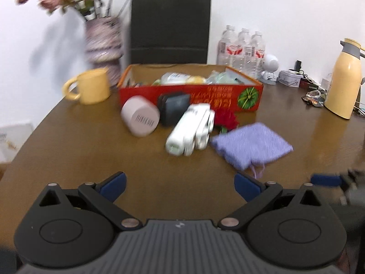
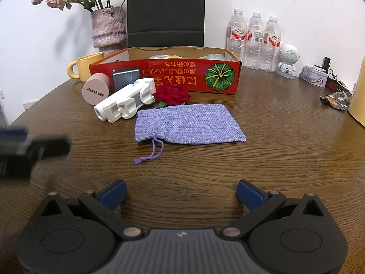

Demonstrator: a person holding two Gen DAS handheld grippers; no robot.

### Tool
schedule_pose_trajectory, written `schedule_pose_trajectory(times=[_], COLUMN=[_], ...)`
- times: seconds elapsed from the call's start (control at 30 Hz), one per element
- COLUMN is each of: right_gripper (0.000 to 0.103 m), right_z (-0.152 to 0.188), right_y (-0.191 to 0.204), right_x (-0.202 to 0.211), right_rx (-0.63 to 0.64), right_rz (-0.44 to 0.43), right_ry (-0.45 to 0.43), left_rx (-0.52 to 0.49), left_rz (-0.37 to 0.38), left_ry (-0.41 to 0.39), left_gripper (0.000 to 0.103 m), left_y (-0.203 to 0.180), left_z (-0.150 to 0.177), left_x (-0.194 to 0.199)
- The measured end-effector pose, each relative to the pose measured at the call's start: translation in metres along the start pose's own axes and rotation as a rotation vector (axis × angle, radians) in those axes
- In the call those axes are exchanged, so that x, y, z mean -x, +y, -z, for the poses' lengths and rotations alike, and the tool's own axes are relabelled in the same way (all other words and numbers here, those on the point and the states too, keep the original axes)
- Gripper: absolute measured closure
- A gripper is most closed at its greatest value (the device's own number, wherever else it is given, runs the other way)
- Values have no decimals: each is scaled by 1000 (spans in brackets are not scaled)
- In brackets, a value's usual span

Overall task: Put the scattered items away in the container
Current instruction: 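Grasp the white handheld device with the left tool while the right tool grasps the lavender pouch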

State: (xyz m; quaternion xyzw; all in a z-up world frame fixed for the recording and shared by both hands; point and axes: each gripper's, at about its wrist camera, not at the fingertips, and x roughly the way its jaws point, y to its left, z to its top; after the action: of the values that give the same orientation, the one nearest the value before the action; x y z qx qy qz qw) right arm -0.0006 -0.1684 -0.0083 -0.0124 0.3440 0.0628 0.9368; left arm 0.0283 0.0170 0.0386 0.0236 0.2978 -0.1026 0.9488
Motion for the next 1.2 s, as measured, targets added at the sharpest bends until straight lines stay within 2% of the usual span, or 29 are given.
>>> schedule_pose_trajectory(times=[0.07, 0.13, 0.2, 0.3, 0.43, 0.47, 0.5, 0.57, 0.7, 0.77, 0.8, 0.83, 0.87, 0.9, 0.93, 1.1, 1.2], right_gripper=[0, 3, 8, 8, 8, 8, 8, 8, 7, 8, 12, 30, 42, 80, 103, 103, 103], right_z=[-2, -6, -15, -37, -72, -78, -82, -87, -79, -71, -69, -68, -67, -66, -66, -52, -49], right_y=[-2, -8, -21, -38, -42, -42, -43, -44, -41, -35, -34, -34, -34, -34, -34, -26, -31], right_x=[-1, -3, 0, 0, -28, -36, -45, -61, -76, -75, -73, -70, -66, -63, -60, -42, -31], right_rx=[15, 14, -34, -51, 19, 31, 37, 37, 30, 68, 70, 74, 79, 80, 77, 126, 100], right_rz=[-18, -15, 22, -53, -108, -117, -129, -135, -156, -147, -138, -122, -105, -98, -101, -81, -125], right_ry=[7, 27, 13, -33, -44, -51, -42, 3, 60, 42, 32, 27, 21, 21, 26, 23, 18], left_rx=[-18, -26, -31, -36, -28, -30, -35, -36, -48, -40, -28, -12, 12, 38, 65, 112, 127], left_rz=[82, 116, 107, 58, 115, 115, 110, 110, 111, 103, 101, 100, 99, 97, 96, 77, 72], left_ry=[34, 75, 89, 124, 145, 153, 164, 176, 171, 171, 167, 164, 159, 152, 146, 114, 87], left_gripper=[0, 0, 0, 1, 7, 14, 30, 45, 47, 47, 47, 47, 48, 48, 48, 48, 48], left_y=[-2, -4, -4, -4, -1, -1, -1, 0, -4, -6, -6, -6, -5, -4, -3, -4, -2], left_z=[-23, -41, -49, -54, -50, -49, -48, -46, -41, -35, -31, -28, -25, -21, -18, -2, 4], left_x=[-29, -57, -76, -102, -111, -113, -115, -117, -110, -99, -93, -88, -80, -72, -64, -25, 1])
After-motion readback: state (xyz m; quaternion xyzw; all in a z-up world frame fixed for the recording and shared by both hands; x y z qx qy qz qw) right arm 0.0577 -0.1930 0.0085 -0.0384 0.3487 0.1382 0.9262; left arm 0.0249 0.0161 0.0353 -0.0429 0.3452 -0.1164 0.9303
